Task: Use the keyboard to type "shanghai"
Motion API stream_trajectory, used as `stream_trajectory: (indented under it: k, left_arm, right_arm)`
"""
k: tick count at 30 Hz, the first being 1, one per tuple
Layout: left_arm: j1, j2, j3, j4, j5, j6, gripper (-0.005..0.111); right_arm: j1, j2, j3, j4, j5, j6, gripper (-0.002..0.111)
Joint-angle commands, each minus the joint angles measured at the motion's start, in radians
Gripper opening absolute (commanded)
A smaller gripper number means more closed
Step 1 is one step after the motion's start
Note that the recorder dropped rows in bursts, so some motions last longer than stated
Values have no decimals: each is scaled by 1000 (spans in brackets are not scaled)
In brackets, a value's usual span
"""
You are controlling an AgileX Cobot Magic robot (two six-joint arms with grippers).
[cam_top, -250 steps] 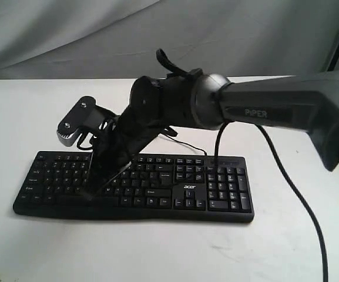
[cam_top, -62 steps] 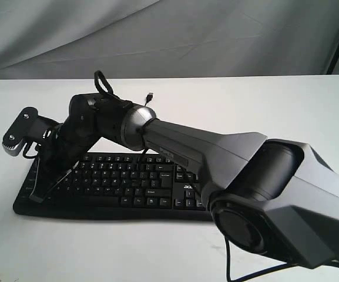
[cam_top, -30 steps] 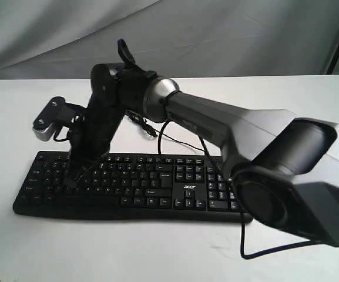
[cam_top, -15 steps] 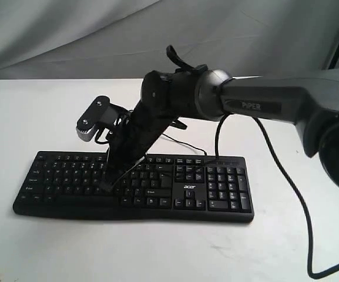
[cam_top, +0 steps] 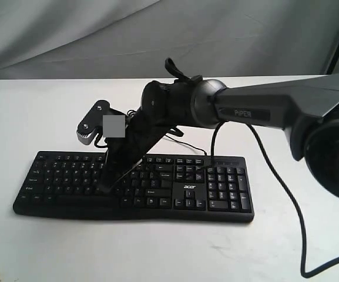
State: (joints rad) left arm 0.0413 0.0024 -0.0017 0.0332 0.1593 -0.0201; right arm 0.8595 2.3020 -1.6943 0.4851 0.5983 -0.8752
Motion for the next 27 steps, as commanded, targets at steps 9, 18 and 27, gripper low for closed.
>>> stream_trajectory:
  k: [9, 18, 27]
  left_arm:
    - [-6, -2, 2, 0, -6, -3, 0]
    - [-6, -2, 2, 0, -6, -3, 0]
    - [-6, -2, 2, 0, -6, -3, 0]
  right_arm:
    - [-14, -2, 0, -19, 14, 9, 0]
    - [-12, -2, 0, -19, 19, 9, 0]
    - [-12, -2, 0, -1, 28, -9, 0]
